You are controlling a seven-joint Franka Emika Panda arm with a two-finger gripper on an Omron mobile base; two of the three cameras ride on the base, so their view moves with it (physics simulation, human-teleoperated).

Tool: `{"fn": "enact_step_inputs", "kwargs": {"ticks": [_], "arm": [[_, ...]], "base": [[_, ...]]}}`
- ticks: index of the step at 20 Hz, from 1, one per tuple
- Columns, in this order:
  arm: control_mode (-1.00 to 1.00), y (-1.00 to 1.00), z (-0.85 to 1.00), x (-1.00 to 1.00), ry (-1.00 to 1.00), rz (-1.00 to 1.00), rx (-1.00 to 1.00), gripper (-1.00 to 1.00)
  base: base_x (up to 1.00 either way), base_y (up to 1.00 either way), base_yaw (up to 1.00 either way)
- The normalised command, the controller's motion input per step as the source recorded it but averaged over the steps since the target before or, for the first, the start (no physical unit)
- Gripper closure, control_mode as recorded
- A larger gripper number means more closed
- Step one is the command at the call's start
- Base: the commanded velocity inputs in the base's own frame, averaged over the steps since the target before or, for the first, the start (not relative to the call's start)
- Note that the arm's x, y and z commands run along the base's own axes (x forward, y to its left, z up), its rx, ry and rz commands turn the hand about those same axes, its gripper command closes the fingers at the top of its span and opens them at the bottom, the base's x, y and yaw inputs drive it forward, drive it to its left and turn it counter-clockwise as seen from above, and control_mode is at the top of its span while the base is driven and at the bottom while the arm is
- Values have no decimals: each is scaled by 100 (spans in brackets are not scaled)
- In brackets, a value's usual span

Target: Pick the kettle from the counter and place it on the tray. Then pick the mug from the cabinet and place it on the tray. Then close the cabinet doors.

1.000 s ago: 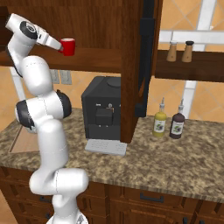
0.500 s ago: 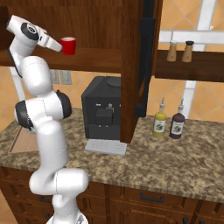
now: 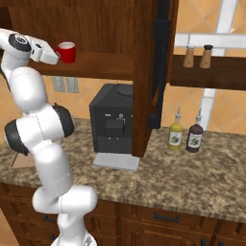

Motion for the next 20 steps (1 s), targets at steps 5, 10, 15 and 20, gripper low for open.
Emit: {"fn": "enact_step_inputs", "kwargs": {"ticks": [5, 10, 15, 20], "arm": [[-100, 2, 18, -100, 0, 16, -1, 100], [-100, 5, 1, -100, 0, 40, -3, 100], [-100, 0, -4, -100, 0, 66, -4, 100], [-100, 0, -23, -98, 1, 77, -4, 100]], "base": [[0, 0, 0], [0, 0, 0], [0, 0, 0], [0, 0, 0]]}}
